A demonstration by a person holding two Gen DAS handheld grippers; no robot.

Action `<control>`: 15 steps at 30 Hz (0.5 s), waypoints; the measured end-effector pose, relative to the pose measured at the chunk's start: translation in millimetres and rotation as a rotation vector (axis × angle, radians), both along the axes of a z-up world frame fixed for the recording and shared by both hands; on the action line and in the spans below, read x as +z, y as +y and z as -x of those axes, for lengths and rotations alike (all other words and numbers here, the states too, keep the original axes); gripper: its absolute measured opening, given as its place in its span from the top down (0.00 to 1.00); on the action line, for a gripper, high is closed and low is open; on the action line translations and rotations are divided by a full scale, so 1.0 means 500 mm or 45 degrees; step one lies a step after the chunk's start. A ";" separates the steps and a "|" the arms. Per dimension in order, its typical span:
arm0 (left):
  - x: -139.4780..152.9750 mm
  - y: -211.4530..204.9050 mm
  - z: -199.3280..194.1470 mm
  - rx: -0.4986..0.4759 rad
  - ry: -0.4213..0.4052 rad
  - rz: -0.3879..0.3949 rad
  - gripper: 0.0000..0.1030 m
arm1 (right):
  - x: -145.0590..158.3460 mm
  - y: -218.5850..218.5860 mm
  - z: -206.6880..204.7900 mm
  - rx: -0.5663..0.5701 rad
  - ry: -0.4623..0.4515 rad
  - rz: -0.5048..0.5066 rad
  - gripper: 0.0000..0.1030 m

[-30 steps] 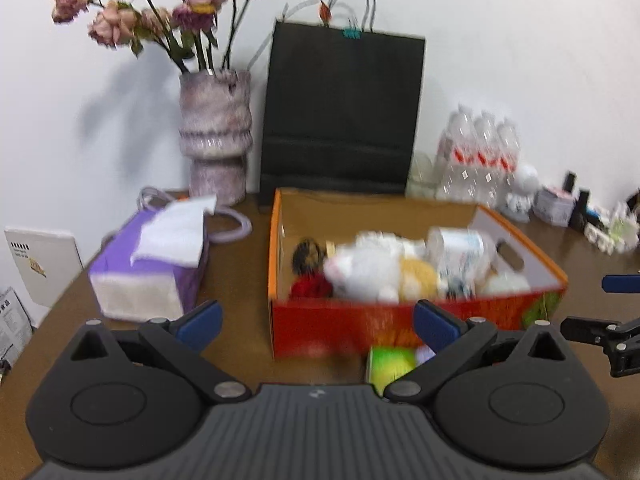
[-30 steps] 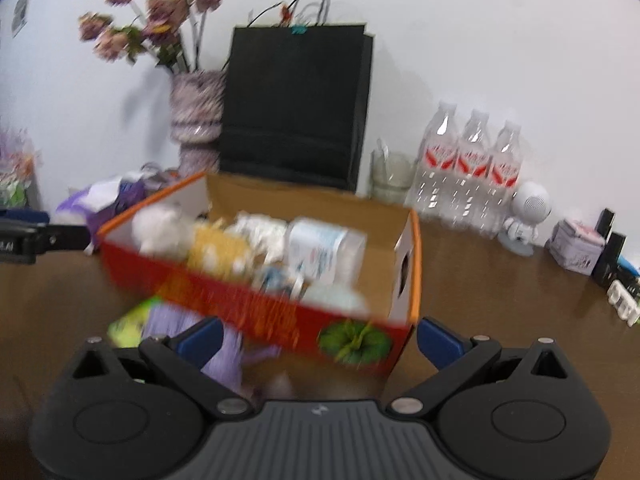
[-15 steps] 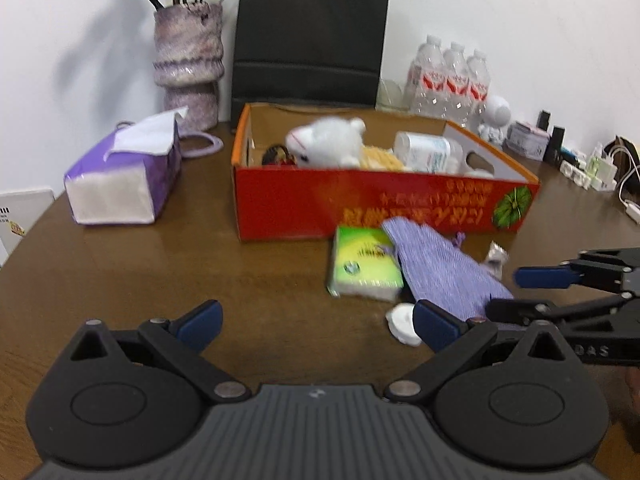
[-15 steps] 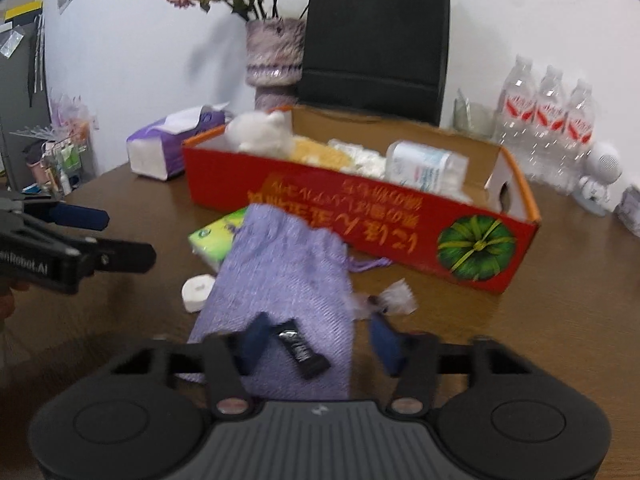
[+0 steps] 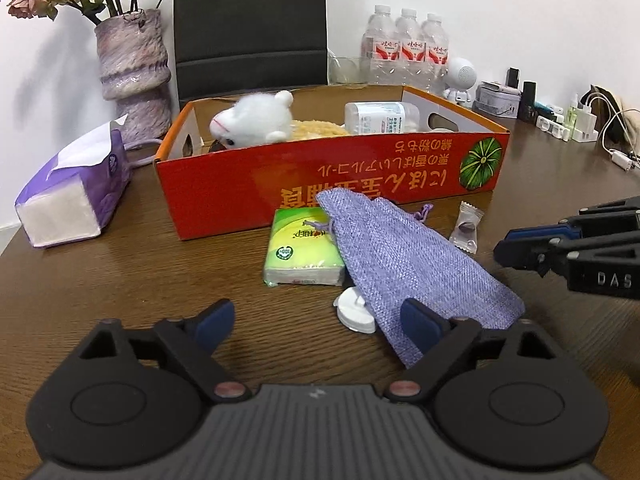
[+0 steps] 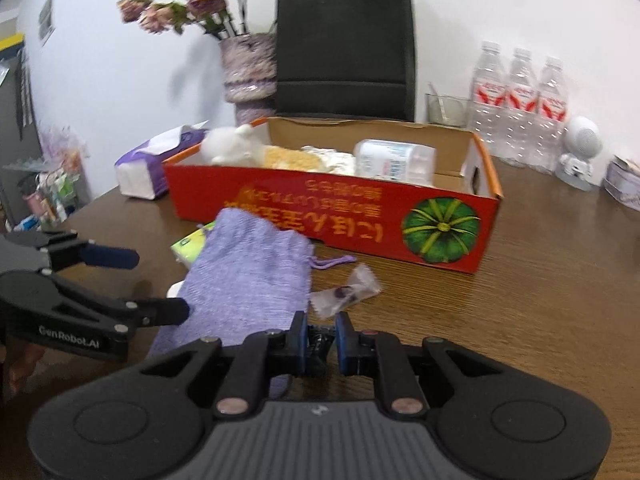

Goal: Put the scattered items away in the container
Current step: 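Grasp the clear wrapped candy with right gripper while left grasps small white round item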

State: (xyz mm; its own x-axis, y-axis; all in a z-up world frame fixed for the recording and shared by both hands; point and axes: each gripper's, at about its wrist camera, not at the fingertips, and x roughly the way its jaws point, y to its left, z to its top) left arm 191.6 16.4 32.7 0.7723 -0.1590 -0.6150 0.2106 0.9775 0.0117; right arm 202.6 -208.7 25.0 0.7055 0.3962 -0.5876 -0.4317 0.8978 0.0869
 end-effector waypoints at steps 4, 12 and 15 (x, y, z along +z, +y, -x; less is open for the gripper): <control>0.013 0.021 0.011 0.034 -0.030 -0.015 0.11 | 0.001 -0.018 -0.002 -0.026 0.007 -0.033 0.87; -0.006 0.004 0.004 -0.023 0.022 -0.069 0.11 | -0.001 -0.019 -0.004 -0.030 0.012 -0.038 0.87; -0.010 -0.015 -0.006 -0.046 0.016 -0.076 0.14 | 0.001 -0.025 -0.003 -0.041 0.007 -0.051 0.87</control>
